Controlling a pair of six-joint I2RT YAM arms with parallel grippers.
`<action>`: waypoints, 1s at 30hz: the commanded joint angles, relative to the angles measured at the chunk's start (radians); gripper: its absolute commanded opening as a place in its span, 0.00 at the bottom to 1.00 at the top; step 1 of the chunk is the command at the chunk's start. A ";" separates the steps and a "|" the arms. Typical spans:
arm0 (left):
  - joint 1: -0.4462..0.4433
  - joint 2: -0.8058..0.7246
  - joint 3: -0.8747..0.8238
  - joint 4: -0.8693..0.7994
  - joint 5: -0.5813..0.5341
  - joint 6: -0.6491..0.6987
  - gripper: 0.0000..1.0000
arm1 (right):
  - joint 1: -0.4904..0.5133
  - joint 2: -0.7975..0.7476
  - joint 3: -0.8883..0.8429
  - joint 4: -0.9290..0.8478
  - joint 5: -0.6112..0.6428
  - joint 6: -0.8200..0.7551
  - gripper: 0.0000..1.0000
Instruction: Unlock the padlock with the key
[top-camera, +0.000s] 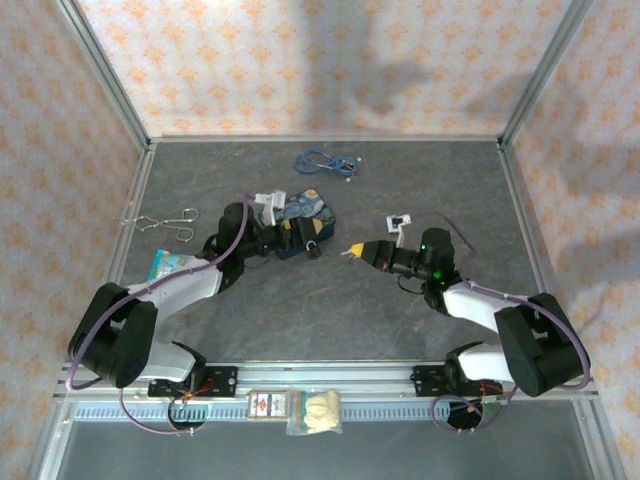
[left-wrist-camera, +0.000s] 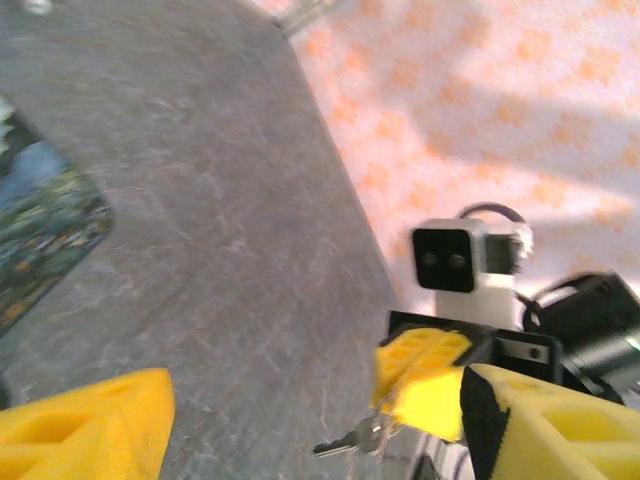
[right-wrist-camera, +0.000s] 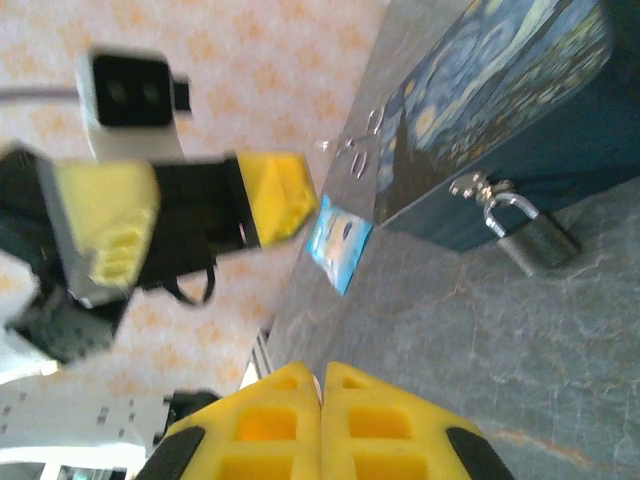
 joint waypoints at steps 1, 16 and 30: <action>-0.048 -0.008 -0.095 0.295 -0.168 -0.194 0.73 | 0.034 -0.030 -0.037 0.190 0.213 0.141 0.00; -0.218 0.161 -0.110 0.633 -0.337 -0.430 0.64 | 0.207 0.051 -0.072 0.395 0.501 0.231 0.00; -0.250 0.232 -0.041 0.646 -0.348 -0.462 0.25 | 0.251 0.122 -0.044 0.448 0.542 0.240 0.00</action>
